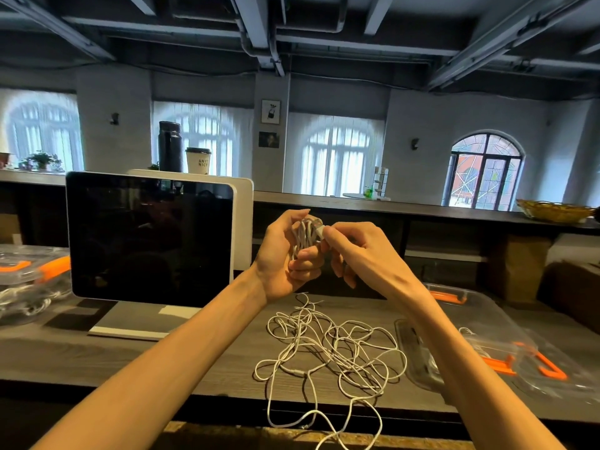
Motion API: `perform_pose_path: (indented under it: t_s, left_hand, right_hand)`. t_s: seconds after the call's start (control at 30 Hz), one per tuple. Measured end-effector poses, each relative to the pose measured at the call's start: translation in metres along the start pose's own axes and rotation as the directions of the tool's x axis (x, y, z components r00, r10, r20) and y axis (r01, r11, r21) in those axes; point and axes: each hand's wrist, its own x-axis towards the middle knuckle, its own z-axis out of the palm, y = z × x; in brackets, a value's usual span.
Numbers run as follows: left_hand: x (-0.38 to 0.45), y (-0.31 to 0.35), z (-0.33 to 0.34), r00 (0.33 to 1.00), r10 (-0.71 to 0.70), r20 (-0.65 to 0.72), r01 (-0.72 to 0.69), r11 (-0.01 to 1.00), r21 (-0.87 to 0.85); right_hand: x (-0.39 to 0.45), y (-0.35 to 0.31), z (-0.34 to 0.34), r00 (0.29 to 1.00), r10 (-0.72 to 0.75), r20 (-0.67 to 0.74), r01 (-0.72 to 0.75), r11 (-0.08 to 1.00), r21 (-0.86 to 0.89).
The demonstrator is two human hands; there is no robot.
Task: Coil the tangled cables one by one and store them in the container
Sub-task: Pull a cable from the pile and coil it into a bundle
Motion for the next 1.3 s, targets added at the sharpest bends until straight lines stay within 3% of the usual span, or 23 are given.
perform_pose_path:
  t_s: [0.17,0.37,0.53,0.77,0.93,1.07,1.2,1.23,1.3]
  left_hand:
    - [-0.002,-0.001,-0.003,0.999,0.042,0.000,-0.042,0.999,-0.019]
    - [-0.004,0.002,-0.010,0.999,0.031,0.010,-0.033,0.974,0.224]
    - [-0.002,0.002,-0.009,0.995,0.095,-0.024,-0.089,0.980,0.179]
    - [-0.001,0.001,-0.008,0.996,0.060,-0.065,-0.032,0.926,0.375]
    - [0.000,-0.002,-0.007,0.986,0.131,-0.104,-0.078,0.911,0.406]
    - [-0.003,-0.004,-0.005,0.994,0.071,-0.077,-0.040,0.936,0.350]
    - [-0.001,-0.005,-0.005,0.999,0.029,-0.046,-0.014,0.957,0.291]
    - [0.000,-0.005,-0.006,0.999,0.017,-0.034,-0.007,0.957,0.291]
    - [-0.001,-0.005,-0.009,0.999,0.024,-0.022,-0.016,0.953,0.302]
  right_hand:
    - [0.003,-0.008,-0.002,0.999,-0.043,-0.008,0.041,0.988,-0.147]
    - [0.013,-0.018,-0.008,0.992,-0.018,0.129,0.071,0.905,-0.418]
    - [0.013,-0.022,-0.007,0.996,0.032,0.081,-0.005,0.950,-0.311]
    - [0.018,-0.008,0.003,0.999,-0.022,0.034,0.034,0.908,-0.417]
    - [0.011,-0.004,0.012,0.983,-0.095,-0.154,0.044,0.951,-0.305]
    - [0.008,-0.004,0.009,0.996,-0.065,-0.067,0.052,0.982,-0.181]
    - [0.007,0.001,0.016,0.958,-0.134,-0.253,0.089,0.979,-0.182]
    - [0.007,0.003,0.015,0.952,-0.127,-0.279,0.089,0.985,-0.146]
    - [0.007,0.003,0.008,0.973,-0.043,-0.227,0.065,0.994,0.092]
